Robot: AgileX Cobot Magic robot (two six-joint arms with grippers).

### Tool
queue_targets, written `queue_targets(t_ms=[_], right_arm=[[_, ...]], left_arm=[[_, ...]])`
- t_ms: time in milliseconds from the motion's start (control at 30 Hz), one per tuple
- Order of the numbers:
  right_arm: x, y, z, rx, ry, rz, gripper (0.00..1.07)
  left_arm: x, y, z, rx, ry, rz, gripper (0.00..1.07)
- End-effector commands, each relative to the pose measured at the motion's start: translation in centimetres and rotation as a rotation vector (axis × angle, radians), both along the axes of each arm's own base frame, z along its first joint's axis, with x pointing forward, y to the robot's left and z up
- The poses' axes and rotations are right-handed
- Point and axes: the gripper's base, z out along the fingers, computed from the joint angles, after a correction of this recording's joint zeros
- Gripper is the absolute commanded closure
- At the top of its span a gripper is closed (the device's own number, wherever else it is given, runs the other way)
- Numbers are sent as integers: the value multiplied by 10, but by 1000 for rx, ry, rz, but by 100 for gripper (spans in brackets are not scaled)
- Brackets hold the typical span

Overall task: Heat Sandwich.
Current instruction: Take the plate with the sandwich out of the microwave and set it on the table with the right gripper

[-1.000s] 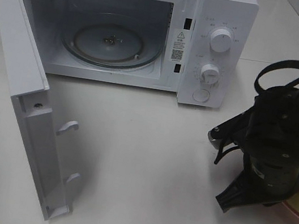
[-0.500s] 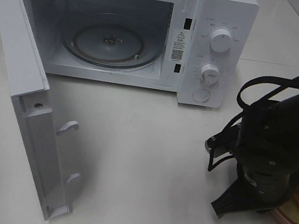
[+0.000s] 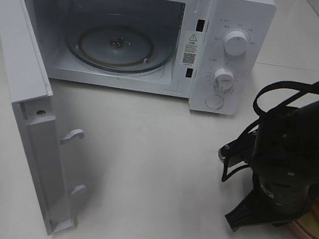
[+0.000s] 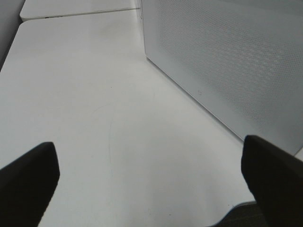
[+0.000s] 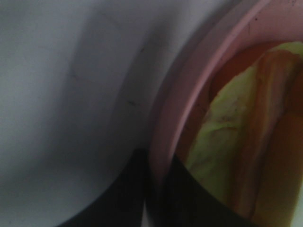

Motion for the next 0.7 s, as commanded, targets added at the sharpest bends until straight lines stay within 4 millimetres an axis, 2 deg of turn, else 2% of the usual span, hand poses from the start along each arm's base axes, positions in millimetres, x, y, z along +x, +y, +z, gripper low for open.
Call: queue_targets(t_ms=[33,700], right_arm=[[2,0,0,5,-8,2,93],[2,0,0,5,-8,2,83]], left_arm=[[-1,0,1,-8,-14,-9,6],[-1,0,1,-8,-14,-9,6]])
